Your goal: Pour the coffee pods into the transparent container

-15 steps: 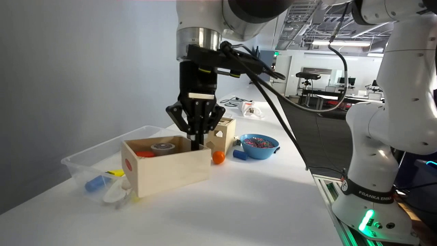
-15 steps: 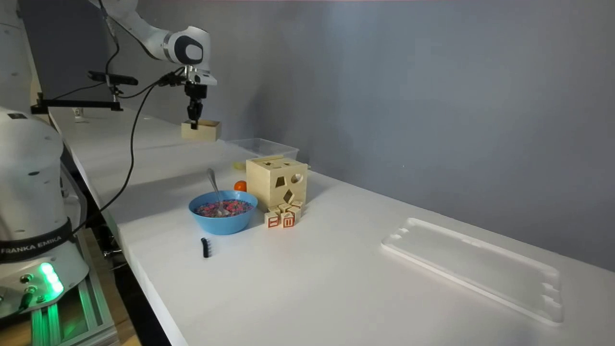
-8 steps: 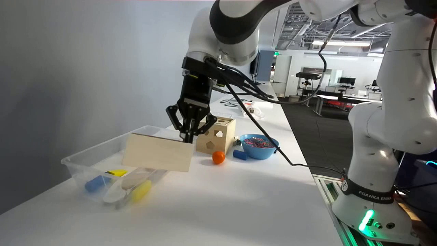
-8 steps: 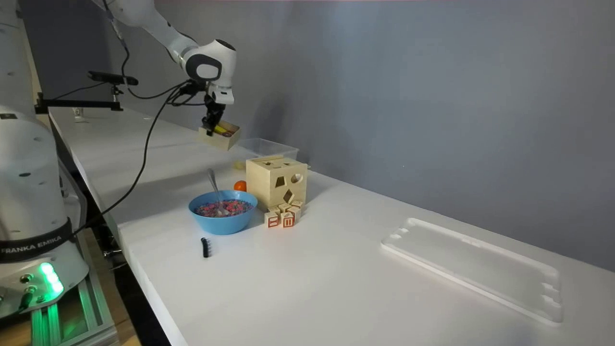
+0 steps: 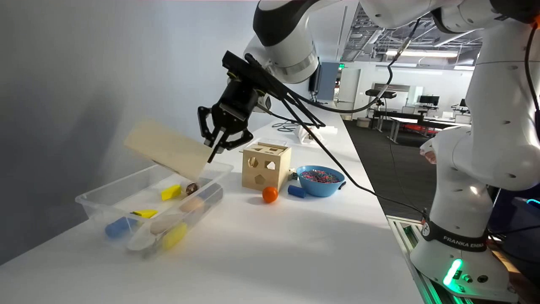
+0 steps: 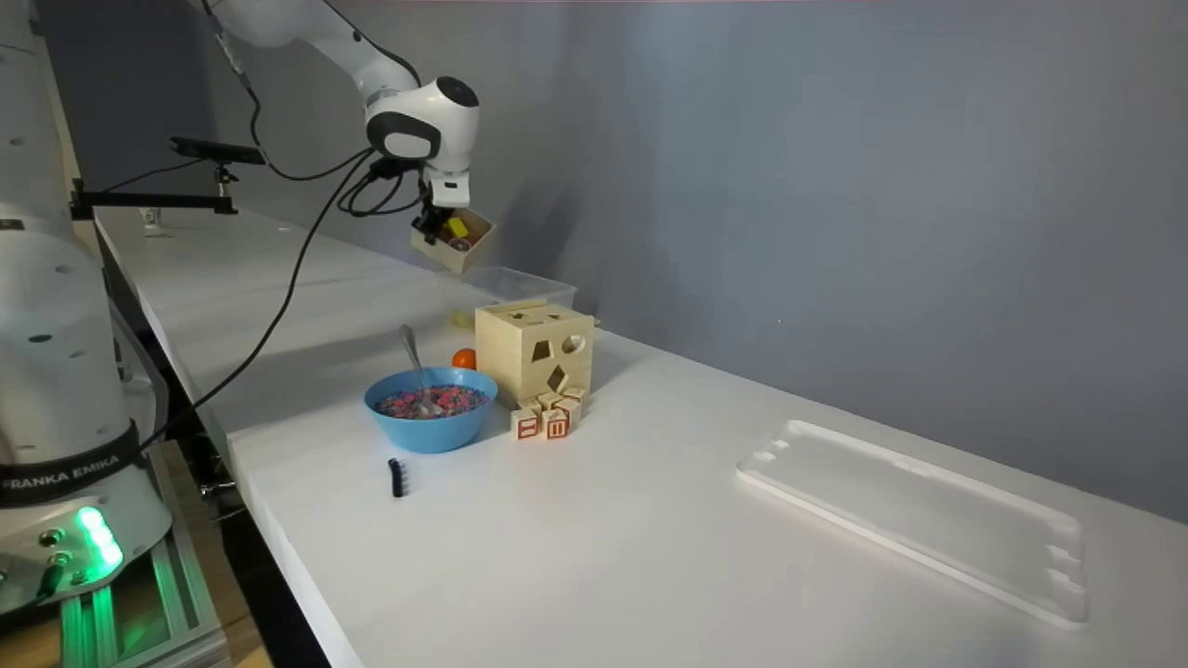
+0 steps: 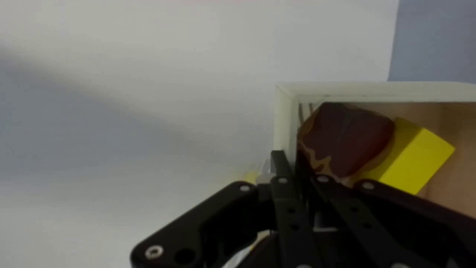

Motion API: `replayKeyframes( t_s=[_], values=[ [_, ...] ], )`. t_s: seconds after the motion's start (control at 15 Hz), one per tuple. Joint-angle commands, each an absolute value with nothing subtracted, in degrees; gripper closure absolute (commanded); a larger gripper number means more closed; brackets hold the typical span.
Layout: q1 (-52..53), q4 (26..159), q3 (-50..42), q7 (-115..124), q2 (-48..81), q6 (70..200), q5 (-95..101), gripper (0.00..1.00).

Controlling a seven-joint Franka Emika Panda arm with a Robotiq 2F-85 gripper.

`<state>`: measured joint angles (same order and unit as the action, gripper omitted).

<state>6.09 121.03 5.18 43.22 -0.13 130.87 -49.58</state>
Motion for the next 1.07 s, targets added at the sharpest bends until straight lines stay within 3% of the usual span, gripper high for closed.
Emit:
replayKeyframes(
  t_s=[0.0,0.27,0.33,0.53,0.6,1.0],
  values=[
    [4.94,118.70,4.35,31.23,1.23,129.68,-62.77,0.98],
    [4.20,116.25,3.83,23.77,4.40,120.84,-65.21,0.98],
    [4.49,118.85,3.93,25.44,2.21,125.07,-65.78,0.94],
    [4.56,117.90,3.81,24.13,4.05,122.67,-65.72,0.94],
    [3.99,116.50,3.77,23.58,5.23,117.62,-69.10,0.98],
    [0.07,114.21,0.62,25.63,9.22,102.74,-78.66,0.98]
  ],
)
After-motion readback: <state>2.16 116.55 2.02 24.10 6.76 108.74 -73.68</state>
